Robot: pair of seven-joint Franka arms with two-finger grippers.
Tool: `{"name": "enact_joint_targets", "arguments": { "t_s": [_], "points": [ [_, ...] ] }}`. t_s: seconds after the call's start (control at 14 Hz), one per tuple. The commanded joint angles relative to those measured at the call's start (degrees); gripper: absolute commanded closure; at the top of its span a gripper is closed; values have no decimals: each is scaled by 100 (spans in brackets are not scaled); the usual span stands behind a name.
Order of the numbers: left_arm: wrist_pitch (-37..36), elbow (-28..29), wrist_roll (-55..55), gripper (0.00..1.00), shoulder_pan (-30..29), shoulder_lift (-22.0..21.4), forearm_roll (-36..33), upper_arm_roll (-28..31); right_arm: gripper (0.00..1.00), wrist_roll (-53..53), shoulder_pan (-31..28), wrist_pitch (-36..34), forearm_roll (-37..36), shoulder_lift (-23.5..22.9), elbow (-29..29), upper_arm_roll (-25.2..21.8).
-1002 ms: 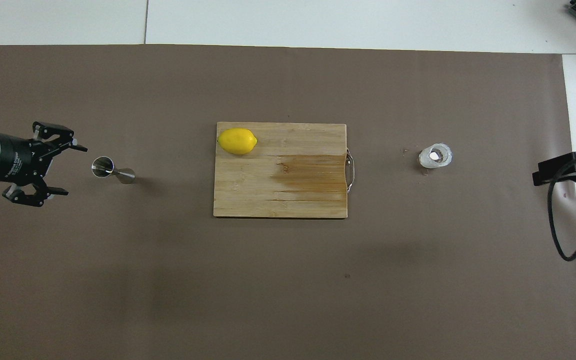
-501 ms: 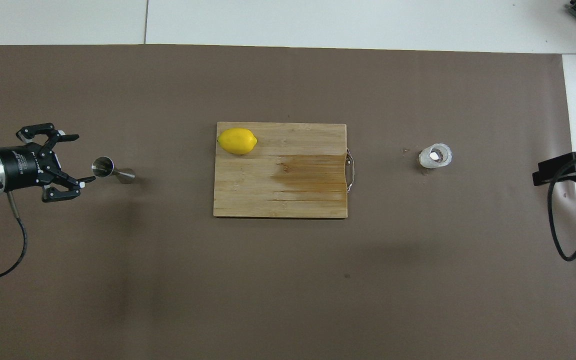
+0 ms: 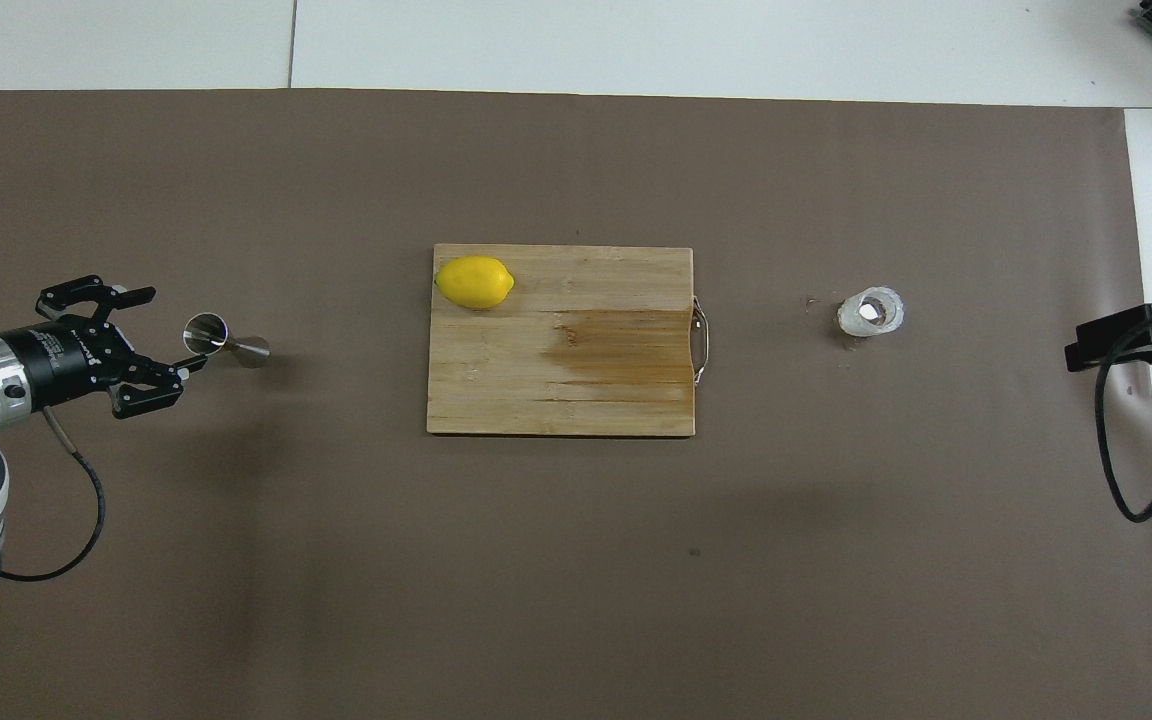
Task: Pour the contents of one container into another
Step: 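Reach the left gripper toward the small metal cup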
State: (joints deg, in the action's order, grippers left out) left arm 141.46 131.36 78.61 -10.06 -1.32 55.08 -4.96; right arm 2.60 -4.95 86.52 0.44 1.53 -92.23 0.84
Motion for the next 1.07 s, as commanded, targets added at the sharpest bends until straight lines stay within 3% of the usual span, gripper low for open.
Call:
{"name": "enact_joint_targets", "arguments": {
  "t_s": [0.0,0.36,1.0],
  "points": [
    [372,347,137,0,118,-246,266,-14,0,-93,-59,-47,0,76,-40,39],
    [978,461,128,0,478,-140,933,-14,0,-93,-59,-47,0,76,-40,39],
    [1102,531,119,0,488,-123,1005,-23,0,-93,-59,-47,0,76,-40,39]
  ]
}}
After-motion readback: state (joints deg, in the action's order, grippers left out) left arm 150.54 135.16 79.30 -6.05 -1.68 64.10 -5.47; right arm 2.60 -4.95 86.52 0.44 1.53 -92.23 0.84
